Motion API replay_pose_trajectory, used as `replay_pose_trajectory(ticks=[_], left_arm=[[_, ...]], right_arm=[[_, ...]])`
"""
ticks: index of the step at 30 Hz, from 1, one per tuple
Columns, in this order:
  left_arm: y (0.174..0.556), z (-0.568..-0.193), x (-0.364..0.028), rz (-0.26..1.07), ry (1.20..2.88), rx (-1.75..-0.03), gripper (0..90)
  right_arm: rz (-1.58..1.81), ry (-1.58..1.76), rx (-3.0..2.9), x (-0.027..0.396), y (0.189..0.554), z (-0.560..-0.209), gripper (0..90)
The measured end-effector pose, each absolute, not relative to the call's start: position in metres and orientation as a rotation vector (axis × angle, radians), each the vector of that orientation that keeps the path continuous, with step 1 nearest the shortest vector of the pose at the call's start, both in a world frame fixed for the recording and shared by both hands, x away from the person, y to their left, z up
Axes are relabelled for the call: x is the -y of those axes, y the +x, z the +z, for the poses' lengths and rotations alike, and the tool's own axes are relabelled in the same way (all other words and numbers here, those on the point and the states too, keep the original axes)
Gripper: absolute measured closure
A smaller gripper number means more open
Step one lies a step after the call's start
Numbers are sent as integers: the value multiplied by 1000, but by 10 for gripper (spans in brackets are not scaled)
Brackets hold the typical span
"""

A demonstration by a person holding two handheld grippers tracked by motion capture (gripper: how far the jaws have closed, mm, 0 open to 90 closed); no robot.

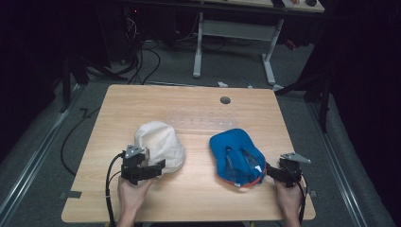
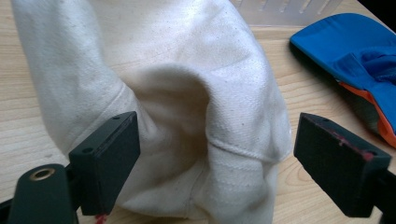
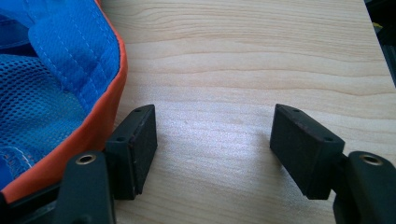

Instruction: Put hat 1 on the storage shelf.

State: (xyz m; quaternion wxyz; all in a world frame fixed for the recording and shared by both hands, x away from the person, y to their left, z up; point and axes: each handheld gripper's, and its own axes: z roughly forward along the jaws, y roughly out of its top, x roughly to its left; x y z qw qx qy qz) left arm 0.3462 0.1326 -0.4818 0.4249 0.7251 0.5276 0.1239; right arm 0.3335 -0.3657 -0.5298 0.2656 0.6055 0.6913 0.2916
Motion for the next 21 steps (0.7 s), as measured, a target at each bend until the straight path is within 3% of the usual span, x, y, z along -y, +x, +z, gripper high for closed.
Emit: replay_pose_trajectory(ticks=[12,14,17,21], left_arm=[[358,-497,-120,245,1849,-1356,204],[359,-499,-119,241,1849,-1360,248],[359,-505,-116,199,1879,-1341,402],[358,-507,-117,195,1877,-1320,491]], right_arm=[[788,1635,-1867,366,334,-530,321],[788,1635,-1867,366,334,-530,321],[787,1634,-1868,366,334,-530,320],[787,1634,-1869,366,334,-530,320]])
